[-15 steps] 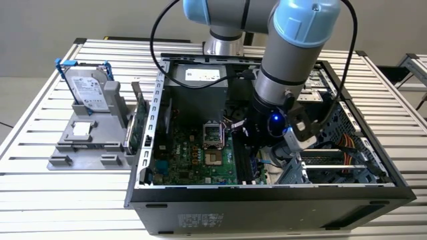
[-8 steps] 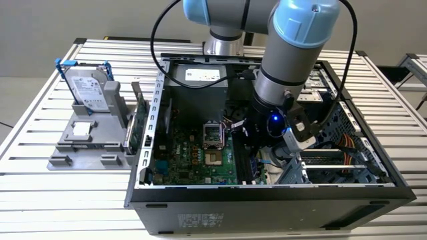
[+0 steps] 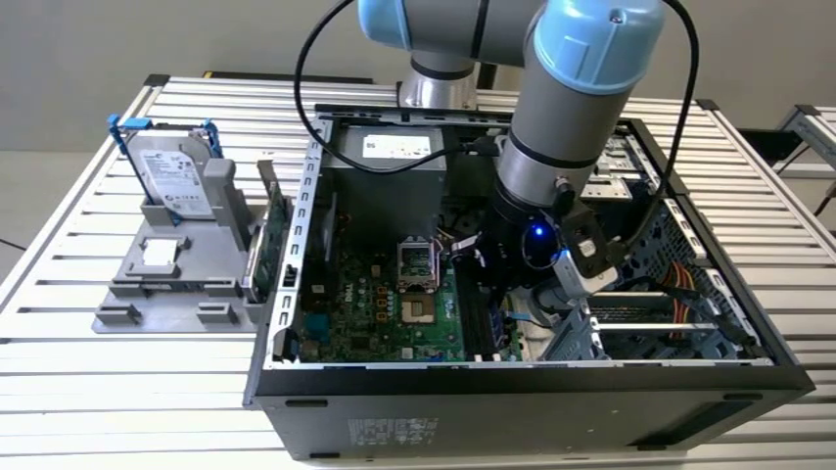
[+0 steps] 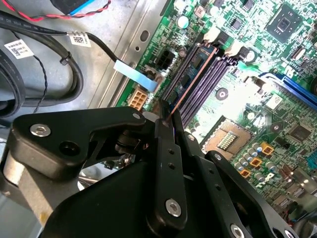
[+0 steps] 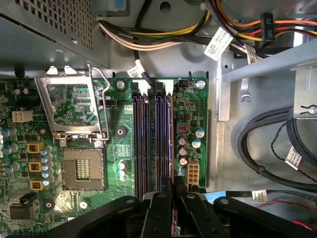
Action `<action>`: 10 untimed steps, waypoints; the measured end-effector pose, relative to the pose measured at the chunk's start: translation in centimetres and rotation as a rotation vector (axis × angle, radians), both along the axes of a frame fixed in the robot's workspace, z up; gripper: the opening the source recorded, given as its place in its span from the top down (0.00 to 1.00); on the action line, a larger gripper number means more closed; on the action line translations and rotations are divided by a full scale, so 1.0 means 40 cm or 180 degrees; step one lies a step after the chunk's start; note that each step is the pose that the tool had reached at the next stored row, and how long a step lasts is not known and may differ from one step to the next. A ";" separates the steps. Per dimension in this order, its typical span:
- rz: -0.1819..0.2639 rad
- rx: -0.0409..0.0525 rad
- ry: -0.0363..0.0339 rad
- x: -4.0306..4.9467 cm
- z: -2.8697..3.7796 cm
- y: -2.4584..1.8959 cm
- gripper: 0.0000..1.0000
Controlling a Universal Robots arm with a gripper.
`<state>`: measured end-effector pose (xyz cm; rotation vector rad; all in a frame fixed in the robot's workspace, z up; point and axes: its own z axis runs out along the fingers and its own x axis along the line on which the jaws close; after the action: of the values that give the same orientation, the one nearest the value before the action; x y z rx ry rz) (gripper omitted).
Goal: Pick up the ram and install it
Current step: 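Insert the ram into the slot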
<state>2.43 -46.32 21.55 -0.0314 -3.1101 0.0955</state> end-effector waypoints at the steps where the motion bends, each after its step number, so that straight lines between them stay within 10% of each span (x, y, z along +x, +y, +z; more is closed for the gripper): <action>1: 0.0000 -0.0001 0.0000 0.000 0.000 0.000 1.00; 10: 0.0000 -0.0002 0.0000 -0.005 -0.008 0.000 1.00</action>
<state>2.25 -46.32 21.25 -0.0313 -3.1100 0.0963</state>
